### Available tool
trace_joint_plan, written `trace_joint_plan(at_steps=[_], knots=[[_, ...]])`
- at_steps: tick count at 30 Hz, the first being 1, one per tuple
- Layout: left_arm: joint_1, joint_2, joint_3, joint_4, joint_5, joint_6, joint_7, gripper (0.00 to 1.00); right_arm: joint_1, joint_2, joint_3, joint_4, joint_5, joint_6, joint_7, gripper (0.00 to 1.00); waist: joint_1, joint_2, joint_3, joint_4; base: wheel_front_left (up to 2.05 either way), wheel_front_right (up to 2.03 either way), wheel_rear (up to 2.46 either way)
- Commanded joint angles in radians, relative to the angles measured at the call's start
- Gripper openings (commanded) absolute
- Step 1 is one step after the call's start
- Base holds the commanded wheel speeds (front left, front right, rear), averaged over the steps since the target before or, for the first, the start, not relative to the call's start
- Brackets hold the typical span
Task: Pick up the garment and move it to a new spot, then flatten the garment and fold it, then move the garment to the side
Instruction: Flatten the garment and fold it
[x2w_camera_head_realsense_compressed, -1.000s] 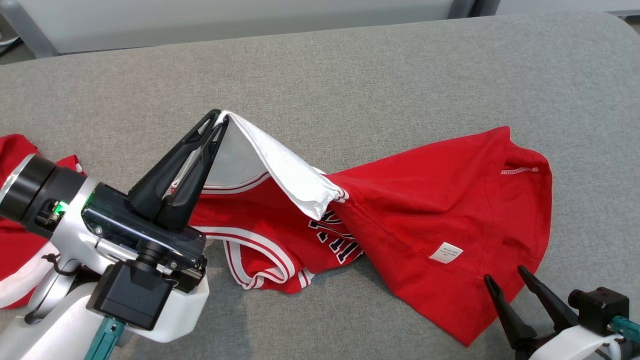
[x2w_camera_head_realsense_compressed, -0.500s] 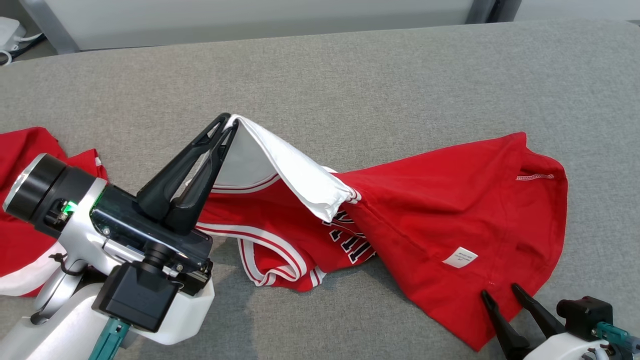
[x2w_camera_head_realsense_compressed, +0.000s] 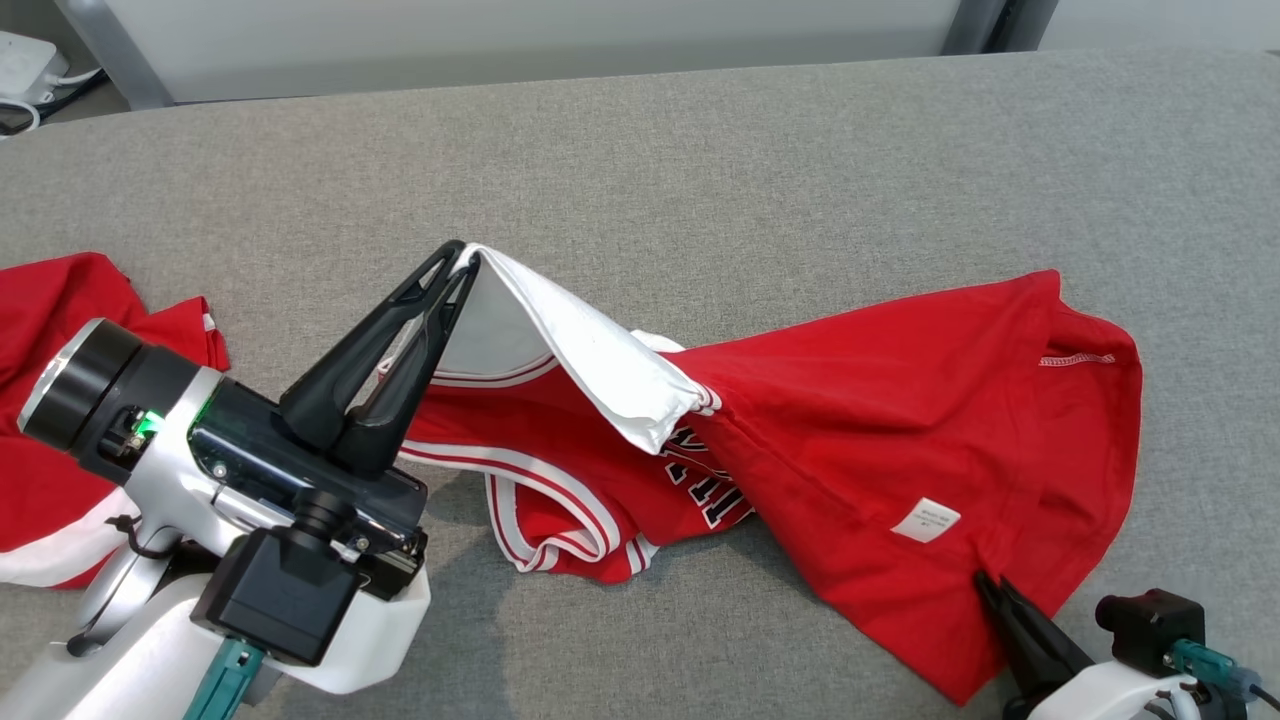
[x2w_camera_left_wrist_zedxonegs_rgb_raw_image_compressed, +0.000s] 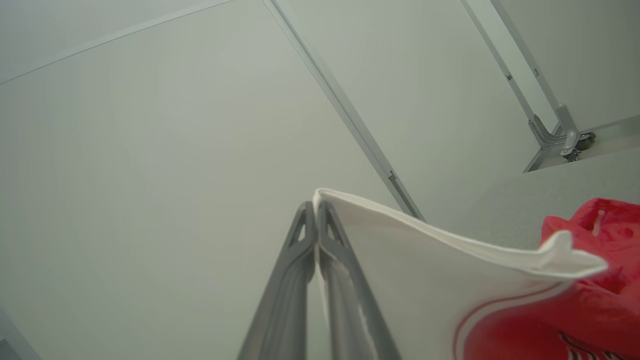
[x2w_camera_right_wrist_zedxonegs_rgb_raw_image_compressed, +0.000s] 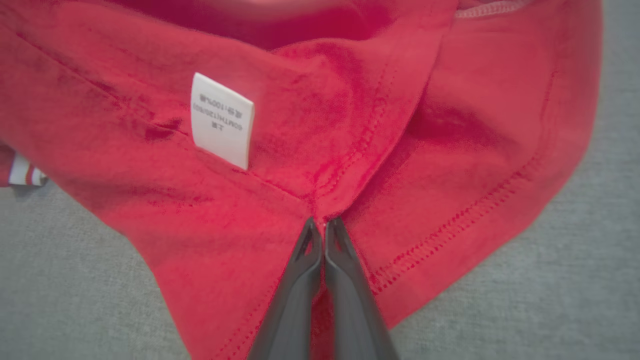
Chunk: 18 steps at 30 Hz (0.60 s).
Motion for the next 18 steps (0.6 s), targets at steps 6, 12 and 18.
trace_joint_plan(at_steps=[6,12,18], knots=[[-0.005,0.029,0.063,-0.02,-0.008,0.001,-0.004,0.0,-0.032,-0.024,0.007,-0.002,-0.009,0.004,-0.04,0.0,0.0,0.0,0.003,-0.006,0.0,0.0,0.0],[0.002,0.034,0.097,-0.021,-0.009,0.02,-0.004,0.0,-0.033,-0.053,-0.047,-0.096,0.008,0.004,-0.069,0.0,0.0,0.0,-0.005,-0.016,0.0,0.0,0.0],[-0.003,0.049,0.119,-0.016,-0.011,0.011,-0.004,0.0,-0.027,-0.125,-0.129,-0.255,0.079,0.004,-0.07,0.0,0.0,0.0,-0.028,-0.029,0.0,0.0,0.0]])
